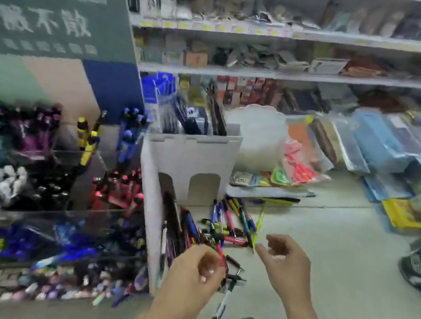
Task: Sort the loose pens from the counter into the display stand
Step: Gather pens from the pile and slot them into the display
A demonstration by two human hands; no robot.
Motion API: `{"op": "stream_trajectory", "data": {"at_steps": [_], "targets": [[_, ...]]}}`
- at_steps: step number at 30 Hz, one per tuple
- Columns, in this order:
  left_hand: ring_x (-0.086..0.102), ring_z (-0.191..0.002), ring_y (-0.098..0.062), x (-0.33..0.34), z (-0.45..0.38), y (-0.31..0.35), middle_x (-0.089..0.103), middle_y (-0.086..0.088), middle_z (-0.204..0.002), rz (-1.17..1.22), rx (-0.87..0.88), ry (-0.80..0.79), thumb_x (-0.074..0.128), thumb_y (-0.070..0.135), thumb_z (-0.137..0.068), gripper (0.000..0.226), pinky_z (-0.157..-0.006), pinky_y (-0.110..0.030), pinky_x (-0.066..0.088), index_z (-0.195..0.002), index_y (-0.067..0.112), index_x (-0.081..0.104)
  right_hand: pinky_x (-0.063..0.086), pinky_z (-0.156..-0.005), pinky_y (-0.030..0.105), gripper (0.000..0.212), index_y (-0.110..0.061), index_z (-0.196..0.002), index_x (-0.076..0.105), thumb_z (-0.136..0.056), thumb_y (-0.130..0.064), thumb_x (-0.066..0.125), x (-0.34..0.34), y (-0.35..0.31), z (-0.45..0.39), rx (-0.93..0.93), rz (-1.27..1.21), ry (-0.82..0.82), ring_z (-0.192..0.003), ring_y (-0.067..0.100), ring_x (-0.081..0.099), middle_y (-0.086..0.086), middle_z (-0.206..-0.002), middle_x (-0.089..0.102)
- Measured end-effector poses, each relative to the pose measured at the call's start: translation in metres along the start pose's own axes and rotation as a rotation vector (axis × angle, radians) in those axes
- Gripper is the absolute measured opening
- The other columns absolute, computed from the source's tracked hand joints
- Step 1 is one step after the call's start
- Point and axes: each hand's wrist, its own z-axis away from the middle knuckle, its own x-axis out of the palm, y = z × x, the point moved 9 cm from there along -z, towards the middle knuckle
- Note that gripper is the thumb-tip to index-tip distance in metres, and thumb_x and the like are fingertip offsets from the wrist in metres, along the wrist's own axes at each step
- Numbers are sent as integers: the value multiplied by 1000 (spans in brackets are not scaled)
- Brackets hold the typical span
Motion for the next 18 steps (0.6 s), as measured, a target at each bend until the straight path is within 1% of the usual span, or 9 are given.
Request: {"op": "stream_trajectory", "data": {"at_steps": [2,4,7,10,11,12,14,16,18], "targets": [[56,-93,3,24,-14,-33,57,17,-108,-141,-112,32,69,34,-92,18,-85,-12,46,-104,38,56,51,-87,31,42,-24,-112,67,-76,-27,89,19,39,-24,75,125,-101,-98,18,63,1,-112,62],[50,-109,2,31,-22,-59,47,16,-124,-228,-228,99,67,38,-92,36,-101,-18,40,-124,32,52,46,-102,36,62,-22,-130,60,-77,-38,87,35,62,-46,113,194,-180,-117,26,55,5,-126,50],[45,-124,-11,25,-27,-77,41,7,-133,-307,-297,233,71,35,-89,53,-104,-24,33,-135,23,49,35,-113,41,81,-17,-145,48,-78,-47,83,54,67,-80,82,233,-195,-135,32,40,14,-144,44],[38,-130,-17,27,-26,-81,40,0,-139,-422,-320,241,73,36,-86,59,-110,-32,31,-137,18,49,22,-120,46,97,-11,-155,33,-82,-61,73,69,61,-115,2,409,-186,-150,36,18,18,-162,27],[37,-130,-17,29,-25,-79,39,-1,-140,-450,-315,241,73,37,-86,60,-110,-33,31,-137,17,49,19,-122,48,101,-8,-155,31,-82,-68,68,71,61,-126,-10,470,-192,-152,36,17,18,-163,26],[37,-130,-18,30,-25,-77,40,-1,-141,-465,-299,249,73,36,-86,60,-110,-33,31,-137,16,50,20,-122,49,106,-5,-153,33,-79,-75,62,72,62,-136,-20,512,-197,-151,36,21,19,-160,31],[37,-129,-19,33,-28,-75,41,-3,-139,-462,-271,261,74,34,-85,58,-110,-35,32,-135,14,51,28,-118,52,112,0,-141,46,-70,-86,46,69,65,-150,-57,541,-191,-139,38,39,21,-145,48],[37,-129,-21,36,-36,-74,42,-4,-138,-452,-253,262,74,33,-85,56,-109,-37,34,-133,14,52,33,-114,50,105,-1,-134,52,-67,-81,40,62,68,-156,-128,541,-160,-131,38,45,18,-137,54],[37,-129,-21,38,-46,-72,44,-4,-136,-437,-240,280,72,34,-86,53,-110,-37,35,-131,14,53,36,-109,49,94,-4,-131,54,-69,-75,46,55,67,-160,-191,555,-126,-131,37,45,15,-133,55]]}}
